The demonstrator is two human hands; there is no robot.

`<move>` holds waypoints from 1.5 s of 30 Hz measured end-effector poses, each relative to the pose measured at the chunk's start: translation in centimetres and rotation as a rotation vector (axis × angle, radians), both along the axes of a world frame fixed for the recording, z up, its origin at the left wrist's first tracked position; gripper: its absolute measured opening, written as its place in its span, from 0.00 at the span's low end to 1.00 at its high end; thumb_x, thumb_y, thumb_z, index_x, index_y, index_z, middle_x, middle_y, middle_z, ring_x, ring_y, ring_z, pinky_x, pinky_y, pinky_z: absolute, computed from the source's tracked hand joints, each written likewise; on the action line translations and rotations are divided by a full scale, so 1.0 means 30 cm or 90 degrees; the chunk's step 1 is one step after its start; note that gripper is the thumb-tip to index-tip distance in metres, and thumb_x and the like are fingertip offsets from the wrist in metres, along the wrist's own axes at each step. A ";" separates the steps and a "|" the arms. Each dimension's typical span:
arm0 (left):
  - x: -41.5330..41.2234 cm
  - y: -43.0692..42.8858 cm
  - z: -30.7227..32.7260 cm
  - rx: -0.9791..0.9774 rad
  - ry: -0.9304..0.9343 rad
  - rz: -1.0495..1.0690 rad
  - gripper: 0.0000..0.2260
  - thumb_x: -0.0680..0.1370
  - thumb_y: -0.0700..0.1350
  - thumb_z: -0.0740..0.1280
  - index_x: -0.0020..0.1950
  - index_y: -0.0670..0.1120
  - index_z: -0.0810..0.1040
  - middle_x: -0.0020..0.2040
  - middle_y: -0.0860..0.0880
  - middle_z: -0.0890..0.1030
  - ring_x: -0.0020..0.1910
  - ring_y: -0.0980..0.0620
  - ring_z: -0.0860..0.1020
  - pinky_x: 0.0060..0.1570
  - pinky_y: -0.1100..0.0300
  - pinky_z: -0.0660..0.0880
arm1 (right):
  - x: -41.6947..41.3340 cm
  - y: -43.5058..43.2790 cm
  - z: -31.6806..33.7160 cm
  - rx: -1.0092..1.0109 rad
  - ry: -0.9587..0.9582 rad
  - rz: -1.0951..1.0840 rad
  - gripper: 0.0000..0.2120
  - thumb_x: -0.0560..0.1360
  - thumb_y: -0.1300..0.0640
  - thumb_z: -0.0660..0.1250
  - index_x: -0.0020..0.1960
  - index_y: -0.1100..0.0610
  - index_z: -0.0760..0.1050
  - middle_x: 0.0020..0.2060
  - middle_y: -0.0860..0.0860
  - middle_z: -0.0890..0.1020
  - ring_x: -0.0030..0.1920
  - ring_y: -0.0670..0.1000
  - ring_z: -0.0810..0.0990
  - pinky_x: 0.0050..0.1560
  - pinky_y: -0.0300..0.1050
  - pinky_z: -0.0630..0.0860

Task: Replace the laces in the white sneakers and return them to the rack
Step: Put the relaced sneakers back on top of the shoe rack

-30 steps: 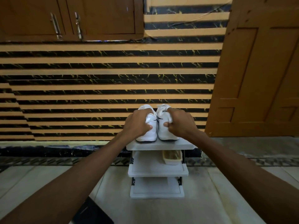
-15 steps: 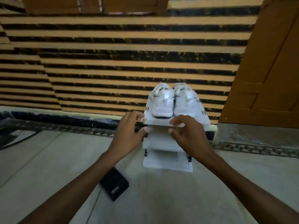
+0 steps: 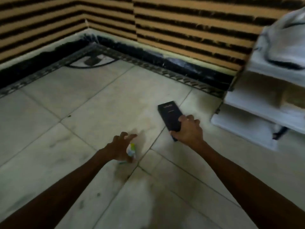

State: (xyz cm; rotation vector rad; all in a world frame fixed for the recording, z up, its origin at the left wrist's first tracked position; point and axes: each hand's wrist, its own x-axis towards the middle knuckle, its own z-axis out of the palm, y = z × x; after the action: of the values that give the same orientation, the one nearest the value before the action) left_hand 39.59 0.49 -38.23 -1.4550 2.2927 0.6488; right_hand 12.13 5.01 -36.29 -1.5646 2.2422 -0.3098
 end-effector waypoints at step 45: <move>-1.015 -0.287 3.005 -0.106 0.322 -0.195 0.28 0.64 0.46 0.79 0.63 0.53 0.77 0.63 0.52 0.72 0.59 0.51 0.72 0.50 0.54 0.77 | -0.672 0.108 2.927 -0.146 -0.090 -0.374 0.39 0.56 0.39 0.76 0.60 0.53 0.66 0.55 0.54 0.76 0.52 0.56 0.76 0.45 0.46 0.76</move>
State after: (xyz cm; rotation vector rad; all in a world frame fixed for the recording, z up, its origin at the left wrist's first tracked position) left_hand 9.16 -8.14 51.93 -1.0485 2.9404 0.8181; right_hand -8.04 8.25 51.53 -0.9006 2.5737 -0.8348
